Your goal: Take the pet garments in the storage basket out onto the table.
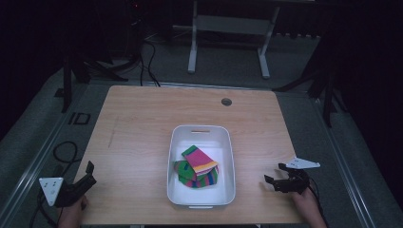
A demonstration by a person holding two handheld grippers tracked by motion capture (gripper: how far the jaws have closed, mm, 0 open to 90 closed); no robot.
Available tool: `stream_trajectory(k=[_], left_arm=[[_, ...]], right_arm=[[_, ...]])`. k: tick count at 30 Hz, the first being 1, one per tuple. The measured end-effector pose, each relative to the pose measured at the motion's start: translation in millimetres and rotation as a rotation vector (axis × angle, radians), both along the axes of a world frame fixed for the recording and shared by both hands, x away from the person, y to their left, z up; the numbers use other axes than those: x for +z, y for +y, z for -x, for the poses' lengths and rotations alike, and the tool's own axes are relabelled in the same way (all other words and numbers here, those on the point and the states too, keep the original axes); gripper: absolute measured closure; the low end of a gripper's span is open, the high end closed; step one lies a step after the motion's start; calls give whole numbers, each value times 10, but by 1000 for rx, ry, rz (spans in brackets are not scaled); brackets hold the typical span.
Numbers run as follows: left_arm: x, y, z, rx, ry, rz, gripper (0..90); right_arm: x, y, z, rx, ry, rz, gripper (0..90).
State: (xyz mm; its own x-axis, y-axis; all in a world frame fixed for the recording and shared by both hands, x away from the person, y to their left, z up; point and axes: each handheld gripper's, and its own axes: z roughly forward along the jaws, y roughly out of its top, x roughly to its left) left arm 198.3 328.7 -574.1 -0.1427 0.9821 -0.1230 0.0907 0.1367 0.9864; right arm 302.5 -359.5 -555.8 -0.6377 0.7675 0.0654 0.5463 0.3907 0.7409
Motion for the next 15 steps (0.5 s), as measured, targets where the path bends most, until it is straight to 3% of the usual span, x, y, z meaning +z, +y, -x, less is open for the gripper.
stream_trajectory(k=[8, 15], left_arm=[[0, -2, -2, -2, 1, -3, 19], [1, -5, -2, -4, 2, -5, 18]], right_arm=[[107, 204, -38, 113, 14, -8, 131], [330, 392, -87, 189, -14, -54, 124]])
